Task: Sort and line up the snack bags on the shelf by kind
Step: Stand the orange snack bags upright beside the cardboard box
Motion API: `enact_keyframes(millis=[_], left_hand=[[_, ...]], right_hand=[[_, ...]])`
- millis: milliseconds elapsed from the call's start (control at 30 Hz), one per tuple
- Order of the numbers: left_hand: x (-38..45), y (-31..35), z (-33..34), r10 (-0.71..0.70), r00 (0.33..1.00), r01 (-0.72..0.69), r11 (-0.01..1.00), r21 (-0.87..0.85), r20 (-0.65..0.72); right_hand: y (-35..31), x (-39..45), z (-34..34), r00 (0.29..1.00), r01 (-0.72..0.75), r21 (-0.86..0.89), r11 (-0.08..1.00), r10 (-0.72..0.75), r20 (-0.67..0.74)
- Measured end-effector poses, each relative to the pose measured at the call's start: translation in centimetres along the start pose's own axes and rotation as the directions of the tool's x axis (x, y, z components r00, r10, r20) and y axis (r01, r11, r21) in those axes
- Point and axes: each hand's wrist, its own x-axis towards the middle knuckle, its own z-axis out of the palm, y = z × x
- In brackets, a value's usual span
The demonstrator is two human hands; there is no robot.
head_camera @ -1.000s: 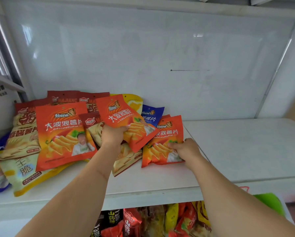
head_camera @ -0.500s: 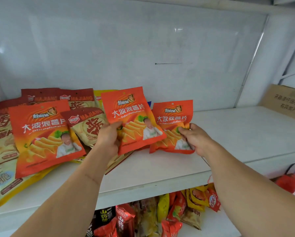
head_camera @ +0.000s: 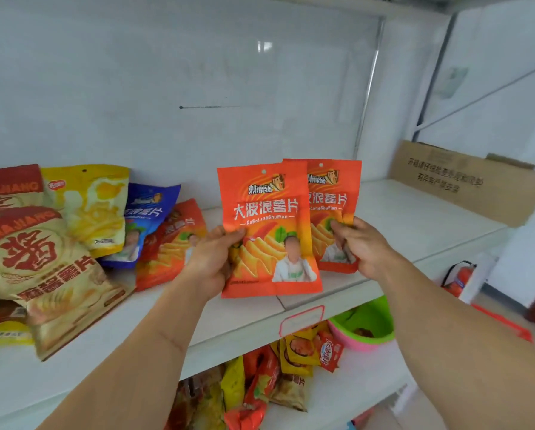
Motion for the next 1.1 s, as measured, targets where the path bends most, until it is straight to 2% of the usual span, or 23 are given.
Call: enact_keyframes(millis=[233, 433, 667, 967, 1100], left_hand=[[4.8, -4.5, 11.6, -0.042, 0.999, 0.041, 0.999, -0.008, -0.012], [9.4, -7.8, 20.6, -0.024, 0.998, 0.024, 1.0, 0.0, -0.057], [16.8, -9.6, 25.7, 0.026, 0.995, -0.023, 0.999, 0.028, -0.1], [24.5, -12.0, 32.0, -0.012, 0.989, 0.027, 0.995, 0.098, -0.15], [26.5, -14.3, 34.8, -0.014, 0.97, 0.044, 0.992, 0.121, -0.244]], right_hand=[[0.3, 7.4, -11.5, 1.0, 0.009, 0.011, 1.0, -0.009, -0.001], [0.1, 14.4, -18.9, 0.999, 0.052, 0.037, 0.998, -0.052, 0.011], [0.4, 23.3, -24.4, 0.994, 0.101, -0.006, 0.995, -0.101, 0.03], [0.4, 34.1, -29.9, 0.994, 0.039, -0.112, 0.993, -0.027, 0.104], [1.3, 38.5, -31.2, 0.98, 0.004, -0.11, 0.994, 0.018, 0.199]])
